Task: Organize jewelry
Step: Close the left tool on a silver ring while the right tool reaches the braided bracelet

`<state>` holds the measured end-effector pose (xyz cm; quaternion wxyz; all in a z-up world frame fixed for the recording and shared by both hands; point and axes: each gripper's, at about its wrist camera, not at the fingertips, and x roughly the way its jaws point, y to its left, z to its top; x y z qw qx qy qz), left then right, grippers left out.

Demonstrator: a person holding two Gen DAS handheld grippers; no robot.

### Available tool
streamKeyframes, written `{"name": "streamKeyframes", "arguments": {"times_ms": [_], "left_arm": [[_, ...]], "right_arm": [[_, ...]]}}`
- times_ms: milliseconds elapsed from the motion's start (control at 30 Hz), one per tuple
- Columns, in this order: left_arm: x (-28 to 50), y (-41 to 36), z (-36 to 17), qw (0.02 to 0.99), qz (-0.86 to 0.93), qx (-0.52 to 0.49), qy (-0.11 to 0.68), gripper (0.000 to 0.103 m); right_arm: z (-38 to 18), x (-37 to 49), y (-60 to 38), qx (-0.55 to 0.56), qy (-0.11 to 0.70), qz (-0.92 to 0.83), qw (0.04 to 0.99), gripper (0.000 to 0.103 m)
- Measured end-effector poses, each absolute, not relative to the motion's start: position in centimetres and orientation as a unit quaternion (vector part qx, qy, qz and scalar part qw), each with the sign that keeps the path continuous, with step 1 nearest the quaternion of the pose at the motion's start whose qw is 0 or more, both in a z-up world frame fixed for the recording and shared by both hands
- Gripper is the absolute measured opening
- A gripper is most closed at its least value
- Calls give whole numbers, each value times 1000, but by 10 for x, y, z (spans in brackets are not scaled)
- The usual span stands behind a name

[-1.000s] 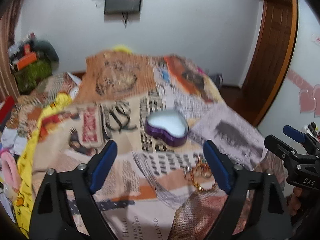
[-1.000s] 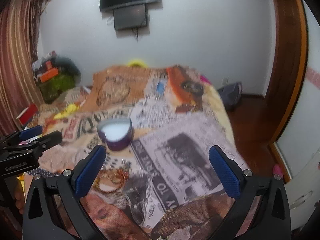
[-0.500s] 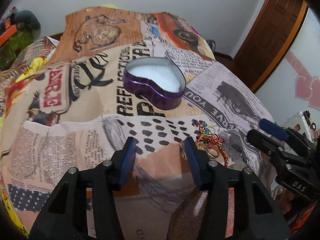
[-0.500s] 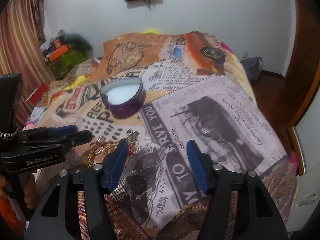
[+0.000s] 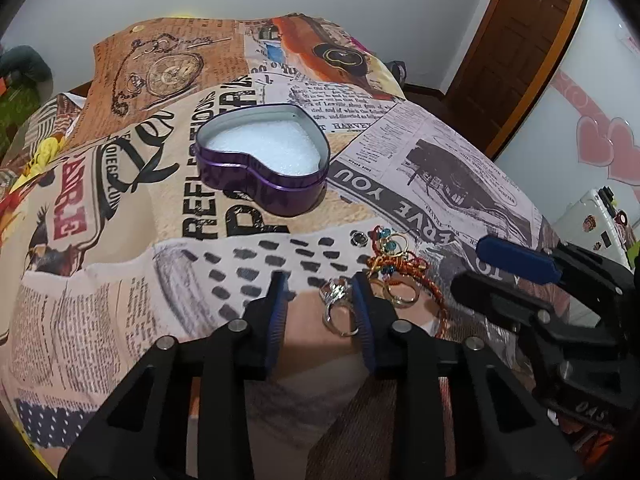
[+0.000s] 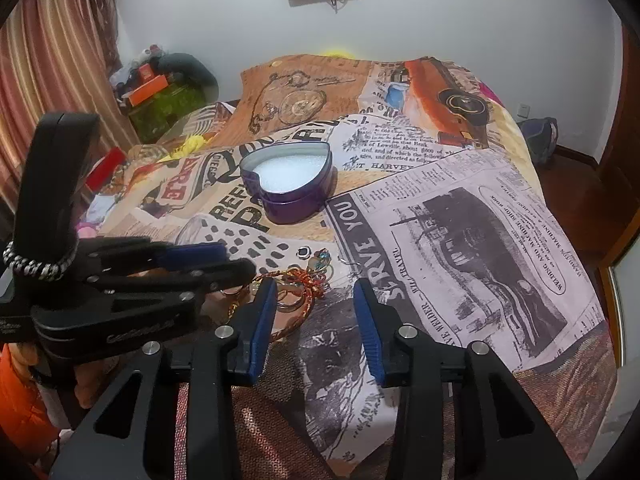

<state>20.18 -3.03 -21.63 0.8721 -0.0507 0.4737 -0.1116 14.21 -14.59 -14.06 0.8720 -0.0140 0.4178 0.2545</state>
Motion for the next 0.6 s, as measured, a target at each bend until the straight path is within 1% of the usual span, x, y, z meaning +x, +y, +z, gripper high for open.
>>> {"name": "streamKeyframes", "arguments": {"times_ms": [33, 100, 167, 333, 467, 600], "left_arm": [[203, -31, -217, 871, -114, -51, 475, 21], [206, -33, -219, 869, -119, -50, 478, 15], [204, -32, -218, 871, -120, -51, 474, 13], [197, -27, -212, 877, -119, -58, 462, 13], [189, -24, -208, 879, -120, -56, 457, 13], [182, -22, -206, 880, -121, -56, 455, 13]], "right_arm": [[-142, 143, -145, -14, 419, 256, 871, 34], [-143, 143, -144, -12, 423, 258, 868, 32], [-145, 144, -142, -11, 428, 262, 865, 29], [-145, 142, -134, -19, 430, 276, 860, 25], [-147, 141, -125, -31, 431, 285, 856, 19], [-154, 146, -119, -31, 444, 289, 848, 18]]}}
